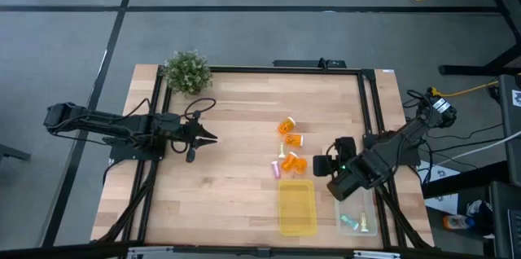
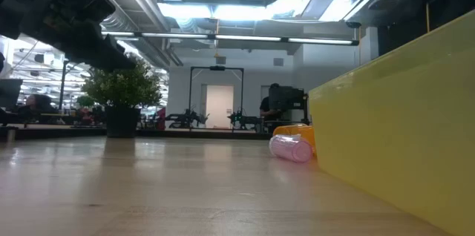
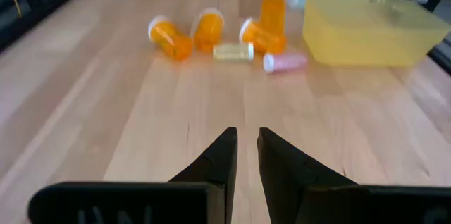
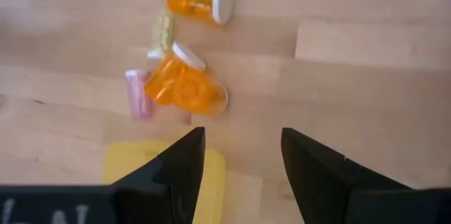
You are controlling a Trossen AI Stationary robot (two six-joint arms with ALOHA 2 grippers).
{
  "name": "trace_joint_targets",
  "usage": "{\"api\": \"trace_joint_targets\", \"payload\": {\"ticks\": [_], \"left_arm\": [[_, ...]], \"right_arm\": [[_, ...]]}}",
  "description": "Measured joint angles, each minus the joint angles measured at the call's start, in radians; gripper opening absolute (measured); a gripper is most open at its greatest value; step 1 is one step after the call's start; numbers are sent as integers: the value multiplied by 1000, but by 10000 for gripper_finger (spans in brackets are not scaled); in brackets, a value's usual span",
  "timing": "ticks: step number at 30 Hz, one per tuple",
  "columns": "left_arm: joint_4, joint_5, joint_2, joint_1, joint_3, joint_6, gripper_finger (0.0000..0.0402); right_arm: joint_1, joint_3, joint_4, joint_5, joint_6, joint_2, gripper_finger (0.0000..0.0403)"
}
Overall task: Pick and place medicine bottles into bin by pill shape (circle, oval)
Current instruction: Put the yellow tablet bottle into the transparent bin
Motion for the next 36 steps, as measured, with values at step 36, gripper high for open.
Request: {"api": "trace_joint_targets", "payload": {"ticks": [36], "left_arm": [[-23, 0, 0, 0, 0, 11, 51]], "right_arm": [[-472, -2, 352, -130, -905, 46, 191]]}}
